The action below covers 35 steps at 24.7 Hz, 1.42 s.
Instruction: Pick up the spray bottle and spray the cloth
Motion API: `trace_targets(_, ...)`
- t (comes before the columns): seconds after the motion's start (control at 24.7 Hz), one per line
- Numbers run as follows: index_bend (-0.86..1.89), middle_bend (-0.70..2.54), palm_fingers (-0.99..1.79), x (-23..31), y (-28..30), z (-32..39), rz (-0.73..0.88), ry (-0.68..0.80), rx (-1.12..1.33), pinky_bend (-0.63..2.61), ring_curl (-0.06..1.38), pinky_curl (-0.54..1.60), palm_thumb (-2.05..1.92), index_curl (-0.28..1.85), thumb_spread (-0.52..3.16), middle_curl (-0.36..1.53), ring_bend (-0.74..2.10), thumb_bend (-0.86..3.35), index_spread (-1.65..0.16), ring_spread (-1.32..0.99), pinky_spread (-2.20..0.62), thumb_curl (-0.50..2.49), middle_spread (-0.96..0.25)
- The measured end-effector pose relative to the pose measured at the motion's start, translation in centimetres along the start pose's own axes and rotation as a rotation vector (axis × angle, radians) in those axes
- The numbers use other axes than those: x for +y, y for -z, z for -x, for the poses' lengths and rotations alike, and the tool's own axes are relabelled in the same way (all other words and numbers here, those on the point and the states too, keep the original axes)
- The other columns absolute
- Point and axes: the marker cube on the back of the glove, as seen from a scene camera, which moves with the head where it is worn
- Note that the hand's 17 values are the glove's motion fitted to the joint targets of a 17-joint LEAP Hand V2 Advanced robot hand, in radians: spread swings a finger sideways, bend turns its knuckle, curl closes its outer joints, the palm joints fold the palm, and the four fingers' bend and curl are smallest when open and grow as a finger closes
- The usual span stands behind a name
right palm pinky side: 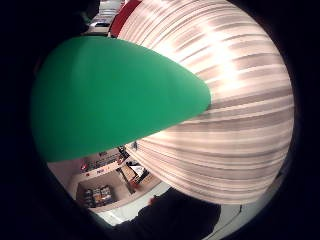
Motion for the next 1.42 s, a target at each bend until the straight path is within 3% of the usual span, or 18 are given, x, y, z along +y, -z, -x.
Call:
trace_targets(0.73,0.24,0.41,0.67,-2.2,0.4,10.0,0.016,0.161,0.09,0.14,0.41,0.22,1.2,0.47,0.64,0.48,0.49,-0.02,-0.22,-0.1,0.11,0.68,-0.04)
trace_targets(1.01,0.22,0.4,0.69,0.9,-5.8,12.2,0.203,0.116,0.08,0.14,0.41,0.22,1.2,0.49,0.6,0.49,0.48,-0.02,-0.22,-0.1,0.11,0.69,-0.04)
trace_targets(1.42,0.2,0.38,0.7,0.2,-11.0,12.3,0.367,0.139,0.202,0.14,0.42,0.23,1.21,0.51,0.57,0.5,0.47,-0.02,-0.22,-0.1,0.11,0.7,-0.04)
